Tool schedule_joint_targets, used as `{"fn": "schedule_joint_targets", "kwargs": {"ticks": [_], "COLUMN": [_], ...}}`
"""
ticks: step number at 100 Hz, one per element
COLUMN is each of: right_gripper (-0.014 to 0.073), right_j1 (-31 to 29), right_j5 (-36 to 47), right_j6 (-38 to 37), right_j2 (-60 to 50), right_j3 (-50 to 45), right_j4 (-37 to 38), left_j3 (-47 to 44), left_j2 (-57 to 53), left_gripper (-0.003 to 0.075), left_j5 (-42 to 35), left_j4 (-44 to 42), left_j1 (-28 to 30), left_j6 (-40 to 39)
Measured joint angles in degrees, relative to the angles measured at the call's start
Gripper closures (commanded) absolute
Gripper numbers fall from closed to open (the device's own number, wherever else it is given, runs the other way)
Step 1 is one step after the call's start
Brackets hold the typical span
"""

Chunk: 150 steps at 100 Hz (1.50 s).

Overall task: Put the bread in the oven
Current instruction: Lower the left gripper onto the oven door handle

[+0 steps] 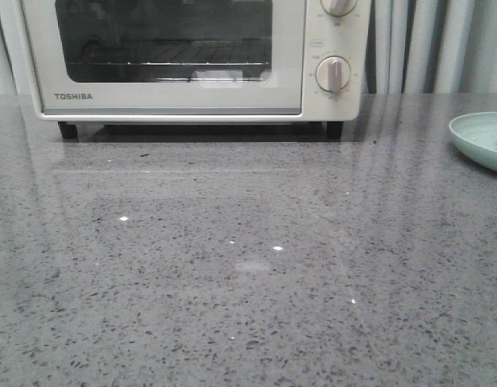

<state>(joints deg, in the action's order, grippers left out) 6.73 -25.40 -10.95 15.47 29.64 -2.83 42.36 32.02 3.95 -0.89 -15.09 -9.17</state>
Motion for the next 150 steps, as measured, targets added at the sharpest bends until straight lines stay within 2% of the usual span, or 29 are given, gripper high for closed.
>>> {"fn": "schedule_joint_targets", "kwargs": {"ticks": [28, 46, 79, 150], "right_gripper": [0.0662, 0.0662, 0.0662, 0.0662], "right_j1": [0.0, 0.0, 0.0, 0.0], "right_j5": [5.3, 2.5, 1.3, 1.3], "right_j6": [0.1, 0.1, 0.1, 0.1], "right_j2": [1.9, 1.9, 1.9, 1.9], "right_j3": [0.5, 2.3, 2.4, 2.4], "right_j4": [0.0, 0.0, 0.0, 0.0], "left_j3": [8.8, 11.2, 13.3, 19.8], "left_j2": [18.4, 25.9, 35.3, 48.5], "left_gripper": [0.0741, 0.0741, 0.0741, 0.0741], "left_j5": [-2.2, -3.9, -9.4, -10.1], "left_j4": [-0.6, -0.6, -0.6, -0.6], "left_j1": [-5.0, -7.0, -9.3, -9.3], "left_j6": [0.1, 0.2, 0.1, -1.1]}}
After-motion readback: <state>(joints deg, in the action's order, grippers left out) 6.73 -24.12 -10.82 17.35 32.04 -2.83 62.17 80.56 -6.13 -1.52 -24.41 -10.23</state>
